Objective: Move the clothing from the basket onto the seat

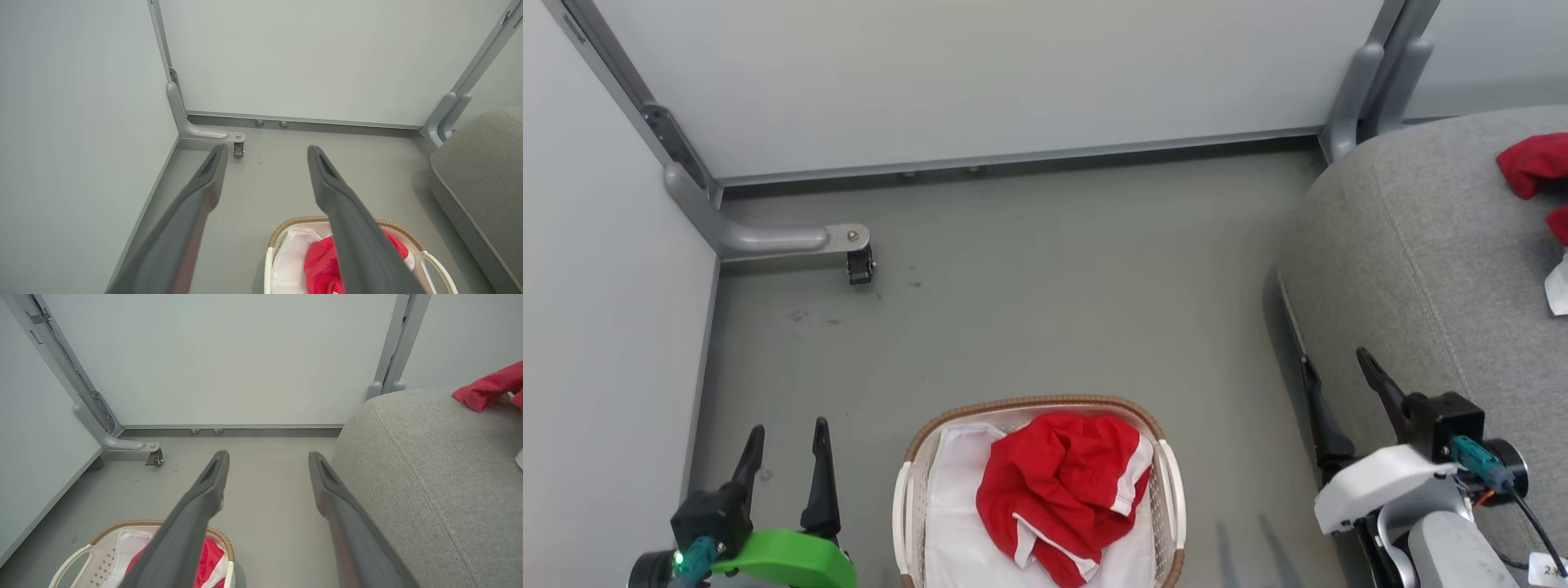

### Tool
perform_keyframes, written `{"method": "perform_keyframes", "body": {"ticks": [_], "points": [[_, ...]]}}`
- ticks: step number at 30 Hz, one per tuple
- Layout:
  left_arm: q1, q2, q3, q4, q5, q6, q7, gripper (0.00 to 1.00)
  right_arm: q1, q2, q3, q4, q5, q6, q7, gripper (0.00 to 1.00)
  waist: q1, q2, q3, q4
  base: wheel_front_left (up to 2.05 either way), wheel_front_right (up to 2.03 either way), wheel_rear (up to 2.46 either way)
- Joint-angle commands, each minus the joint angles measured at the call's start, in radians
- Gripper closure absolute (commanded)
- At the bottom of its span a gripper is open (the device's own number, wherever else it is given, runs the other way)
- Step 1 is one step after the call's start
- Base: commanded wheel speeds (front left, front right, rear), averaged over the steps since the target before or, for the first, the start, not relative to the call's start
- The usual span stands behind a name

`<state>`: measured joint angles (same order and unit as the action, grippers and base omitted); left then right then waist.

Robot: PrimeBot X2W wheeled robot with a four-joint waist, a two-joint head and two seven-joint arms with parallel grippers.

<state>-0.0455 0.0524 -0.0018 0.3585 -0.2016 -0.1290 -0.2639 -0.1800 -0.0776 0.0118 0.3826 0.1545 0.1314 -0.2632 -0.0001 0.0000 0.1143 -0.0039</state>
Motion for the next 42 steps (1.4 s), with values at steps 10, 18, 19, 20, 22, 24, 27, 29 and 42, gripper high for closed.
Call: {"method": "perform_keyframes", "body": {"ticks": [10, 18, 19, 20, 22, 24, 27, 29, 42], "points": [[0.084, -0.001, -0.017, -0.020, -0.051, -0.003, -0.001, 0.00, 0.072, 0.007, -0.034, -0.006, 0.012, -0.001, -0.002, 0.00, 0.0001, 0.0000, -0.047, -0.010, 0.00, 0.00, 0.00], [0.049, -0.001, -0.041, -0.023, -0.046, -0.003, -0.001, 0.00, 0.047, 0.010, -0.025, -0.013, 0.011, -0.001, -0.002, 0.00, 0.0001, 0.0000, -0.015, -0.015, 0.00, 0.00, 0.00], [0.041, -0.001, -0.048, -0.023, -0.045, -0.003, -0.001, 0.00, 0.041, 0.010, -0.023, -0.014, 0.010, -0.001, -0.002, 0.00, 0.0001, 0.0000, -0.007, -0.017, 0.00, 0.00, 0.00], [0.035, -0.001, -0.055, -0.022, -0.044, -0.003, -0.001, 0.00, 0.035, 0.010, -0.020, -0.016, 0.010, -0.001, -0.002, 0.00, 0.0001, 0.0000, 0.005, -0.019, 0.00, 0.00, 0.00], [0.018, -0.001, -0.070, -0.021, -0.048, -0.003, -0.001, 0.00, 0.018, 0.011, -0.014, -0.022, 0.010, -0.001, -0.002, 0.00, 0.0001, 0.0000, 0.033, -0.026, 0.00, 0.00, 0.00], [-0.007, -0.001, -0.091, -0.016, -0.052, -0.003, -0.001, 0.00, -0.005, 0.012, -0.004, -0.031, 0.009, -0.001, -0.002, 0.00, 0.0001, 0.0000, 0.069, -0.035, 0.00, 0.00, 0.00], [-0.049, -0.001, -0.131, 0.000, -0.058, -0.003, -0.001, 0.00, -0.039, 0.012, 0.011, -0.043, 0.008, -0.001, -0.002, 0.00, 0.0001, 0.0000, 0.130, -0.053, 0.00, 0.00, 0.00], [-0.087, -0.001, -0.168, 0.017, -0.064, -0.003, -0.001, 0.00, -0.068, 0.014, 0.020, -0.053, 0.009, -0.001, -0.002, 0.00, 0.0001, 0.0000, 0.176, -0.067, 0.00, 0.00, 0.00], [-0.355, 0.049, -0.386, 0.225, -0.152, -0.003, -0.001, 0.00, -0.213, 0.025, 0.071, -0.111, 0.017, -0.001, -0.002, 0.00, 0.0001, 0.0000, 0.438, -0.164, 0.00, 0.00, 0.00]]}}
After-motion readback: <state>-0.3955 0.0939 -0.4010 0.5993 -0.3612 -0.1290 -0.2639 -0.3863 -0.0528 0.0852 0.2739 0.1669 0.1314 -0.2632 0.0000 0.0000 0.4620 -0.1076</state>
